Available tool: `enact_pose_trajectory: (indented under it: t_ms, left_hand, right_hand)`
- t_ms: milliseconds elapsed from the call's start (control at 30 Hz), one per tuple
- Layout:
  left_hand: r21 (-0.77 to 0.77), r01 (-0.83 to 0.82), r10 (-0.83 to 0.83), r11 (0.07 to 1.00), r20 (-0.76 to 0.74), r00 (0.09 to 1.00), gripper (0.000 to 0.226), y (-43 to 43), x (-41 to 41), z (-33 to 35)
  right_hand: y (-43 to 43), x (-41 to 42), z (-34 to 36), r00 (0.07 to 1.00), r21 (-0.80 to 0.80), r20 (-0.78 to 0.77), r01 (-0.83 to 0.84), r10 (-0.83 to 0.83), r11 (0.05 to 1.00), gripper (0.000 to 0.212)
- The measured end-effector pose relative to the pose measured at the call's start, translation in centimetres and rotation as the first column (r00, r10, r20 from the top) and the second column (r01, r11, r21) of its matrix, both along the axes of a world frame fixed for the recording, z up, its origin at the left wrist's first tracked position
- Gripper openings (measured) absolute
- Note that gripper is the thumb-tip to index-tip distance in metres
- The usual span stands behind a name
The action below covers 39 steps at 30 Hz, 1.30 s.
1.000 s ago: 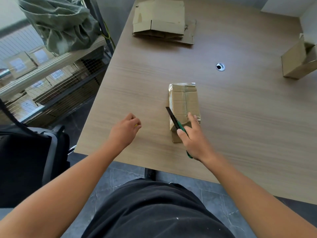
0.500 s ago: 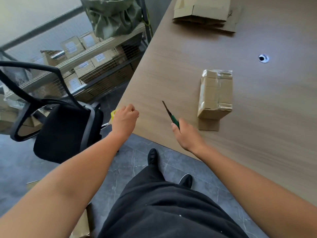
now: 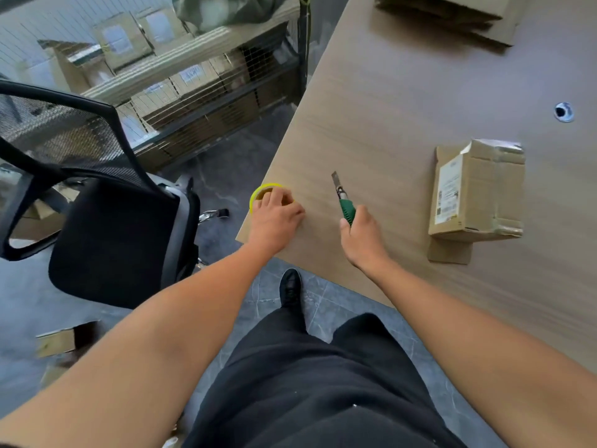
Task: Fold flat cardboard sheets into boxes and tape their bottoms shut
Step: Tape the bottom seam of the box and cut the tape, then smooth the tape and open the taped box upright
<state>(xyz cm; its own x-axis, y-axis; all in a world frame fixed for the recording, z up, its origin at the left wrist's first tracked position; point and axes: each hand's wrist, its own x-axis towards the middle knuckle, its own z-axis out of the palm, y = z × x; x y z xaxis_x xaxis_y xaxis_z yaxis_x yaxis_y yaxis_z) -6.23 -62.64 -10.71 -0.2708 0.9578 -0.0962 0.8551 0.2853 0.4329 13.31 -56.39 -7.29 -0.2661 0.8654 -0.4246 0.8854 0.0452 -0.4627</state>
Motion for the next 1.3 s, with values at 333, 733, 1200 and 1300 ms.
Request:
enact_pose_trajectory:
  t_ms: [333, 733, 1200, 1300]
  left_hand:
    - [0.147, 0.037, -0.013, 0.988, -0.163, 0.987, 0.037, -0.3, 0.0, -2.0]
    - [-0.129, -0.124, 0.132, 0.984, 0.057, 0.990, 0.059, 0.5, 1.1, 2.9]
    - [0.175, 0.351, -0.380, 0.920, 0.174, 0.908, 0.054, 17.8, 19.8, 11.1]
    - [0.135, 0.389, -0.406, 0.911, 0.131, 0.905, 0.053, 20.9, 22.8, 11.2]
  right_hand:
    - [-1.2, -1.5, -2.7, 0.978, 0.181, 0.202, -0.079, 0.042, 0.980, 0.043]
    - [-0.7, -0.4, 0.8, 1.000, 0.191, 0.002, 0.011, -0.012, 0.982, 0.057]
    - [12.2, 21.3, 9.4, 0.993, 0.466, -0.074, 0.117, -0.093, 0.877, 0.060]
    - [15.3, 23.0, 8.7, 0.999, 0.414, -0.048, 0.023, -0.004, 0.910, 0.060]
